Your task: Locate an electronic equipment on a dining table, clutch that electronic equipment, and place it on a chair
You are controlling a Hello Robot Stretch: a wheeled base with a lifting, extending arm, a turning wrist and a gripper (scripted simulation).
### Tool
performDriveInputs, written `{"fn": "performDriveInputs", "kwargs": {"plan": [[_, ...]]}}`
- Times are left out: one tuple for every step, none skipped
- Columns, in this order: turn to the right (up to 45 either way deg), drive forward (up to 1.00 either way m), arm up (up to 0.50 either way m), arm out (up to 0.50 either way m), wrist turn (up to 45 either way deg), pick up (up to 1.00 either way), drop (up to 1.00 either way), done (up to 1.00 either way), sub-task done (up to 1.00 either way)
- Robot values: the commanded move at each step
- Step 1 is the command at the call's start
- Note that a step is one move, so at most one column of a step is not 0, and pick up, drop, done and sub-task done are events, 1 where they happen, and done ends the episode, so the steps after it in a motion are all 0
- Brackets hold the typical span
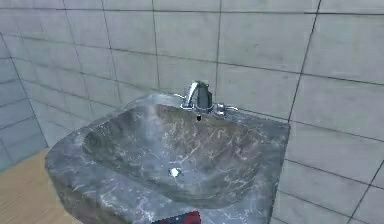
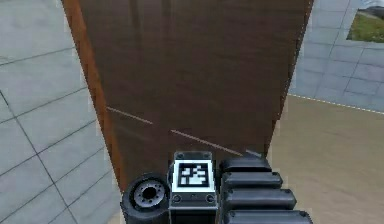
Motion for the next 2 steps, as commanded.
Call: {"fn": "performDriveInputs", "kwargs": {"plan": [[-45.0,0.00,0.00,0.00,0.0,0.00,0.00,0.00,0.00],[-45.0,0.00,0.00,0.00,0.0,0.00,0.00,0.00,0.00]]}}
